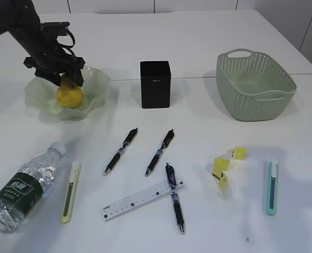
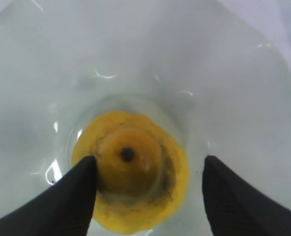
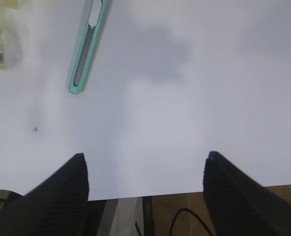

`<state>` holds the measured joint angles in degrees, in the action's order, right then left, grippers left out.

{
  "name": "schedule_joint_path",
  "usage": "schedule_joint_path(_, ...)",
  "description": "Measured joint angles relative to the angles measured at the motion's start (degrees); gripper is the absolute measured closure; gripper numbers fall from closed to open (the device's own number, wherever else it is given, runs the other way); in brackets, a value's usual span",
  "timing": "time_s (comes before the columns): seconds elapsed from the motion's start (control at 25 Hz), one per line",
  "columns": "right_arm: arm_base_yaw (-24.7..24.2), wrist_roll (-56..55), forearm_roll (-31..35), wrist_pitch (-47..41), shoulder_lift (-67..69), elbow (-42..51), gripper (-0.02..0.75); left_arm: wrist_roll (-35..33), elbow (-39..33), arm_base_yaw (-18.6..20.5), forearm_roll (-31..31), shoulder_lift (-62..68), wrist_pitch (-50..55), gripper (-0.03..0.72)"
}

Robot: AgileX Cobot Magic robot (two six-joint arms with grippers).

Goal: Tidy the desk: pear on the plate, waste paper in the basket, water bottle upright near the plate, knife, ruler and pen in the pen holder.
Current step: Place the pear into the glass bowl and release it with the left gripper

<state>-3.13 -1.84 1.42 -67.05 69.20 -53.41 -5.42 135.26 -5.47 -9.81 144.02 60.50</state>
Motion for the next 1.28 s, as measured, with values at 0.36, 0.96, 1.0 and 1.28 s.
schedule_joint_path(0.36,0.0,0.0,0.0,0.0,0.0,0.0,0.172,0.0,0.0,0.0,0.05,-0.46,-0.05,0.169)
schedule_joint_path(0.96,0.0,5.6,6.84,1.16,0.0,0.0,0.172,0.0,0.0,2.52,2.25,-11.66,10.35,0.183)
schedule_joint_path(1.0,0.0,6.54,8.0,1.33,0.0,0.0,0.172,0.04,0.0,2.81,2.25,-12.78,10.5,0.185)
schedule_joint_path(1.28,0.0,15.54,16.69,2.5,1.43,0.0,0.172,0.13,0.0,2.93,2.03,-23.66,11.08,0.195)
